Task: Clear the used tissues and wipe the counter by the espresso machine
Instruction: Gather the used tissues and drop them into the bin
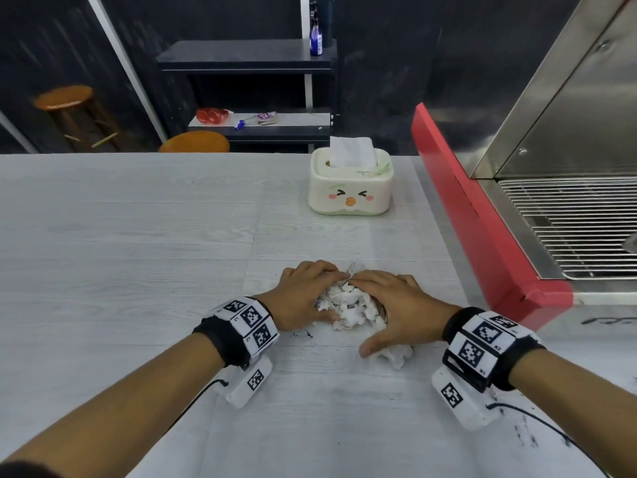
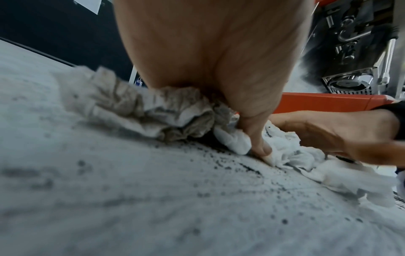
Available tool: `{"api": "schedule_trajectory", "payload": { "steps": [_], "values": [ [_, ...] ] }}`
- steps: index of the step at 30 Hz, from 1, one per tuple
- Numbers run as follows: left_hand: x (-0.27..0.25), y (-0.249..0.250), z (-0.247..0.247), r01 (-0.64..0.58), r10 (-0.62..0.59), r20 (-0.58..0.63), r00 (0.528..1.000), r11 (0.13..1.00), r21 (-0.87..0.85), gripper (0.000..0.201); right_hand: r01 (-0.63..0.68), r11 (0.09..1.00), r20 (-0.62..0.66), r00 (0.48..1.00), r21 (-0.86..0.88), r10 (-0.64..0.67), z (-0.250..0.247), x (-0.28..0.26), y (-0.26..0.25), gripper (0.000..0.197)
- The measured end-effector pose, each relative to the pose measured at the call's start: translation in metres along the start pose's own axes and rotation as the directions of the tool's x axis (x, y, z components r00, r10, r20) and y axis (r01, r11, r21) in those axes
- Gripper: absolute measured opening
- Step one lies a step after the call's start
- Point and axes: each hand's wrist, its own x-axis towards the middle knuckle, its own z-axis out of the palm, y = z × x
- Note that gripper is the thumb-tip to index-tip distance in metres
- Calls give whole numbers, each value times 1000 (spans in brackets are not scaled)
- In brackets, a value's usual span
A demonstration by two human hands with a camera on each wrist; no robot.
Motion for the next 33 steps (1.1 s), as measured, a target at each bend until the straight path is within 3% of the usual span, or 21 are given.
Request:
{"api": "schedule_trajectory", "payload": {
  "steps": [4, 10, 15, 23, 28, 33],
  "values": [
    [-1, 1, -1, -13, 13, 4, 1000, 1000, 9, 68, 41, 986, 70, 997, -164, -30, 2, -9, 5, 132],
    [1, 1, 0, -19, 20, 12, 1000, 999, -47, 68, 40, 987, -27, 999, -154, -45, 9, -6, 4, 121],
    [1, 3, 0, -45, 47, 1, 999, 974, -223, 67, 53, 996, -68, 996, -71, -58, 12, 0, -1, 110],
    [0, 2, -2, 23, -43, -61, 997, 954, -299, 51, 22, 985, -100, 995, 173, -5, 11, 16, -4, 73],
    [-4, -1, -2, -56, 2, -135, 991, 914, -401, 33, 20, 965, -185, 982, 262, 30, 11, 21, -4, 41],
    [-11, 1, -6, -105, 12, -206, 979, 888, -447, 27, 83, 950, -306, 952, 300, 13, 12, 22, -5, 35]
  ]
}}
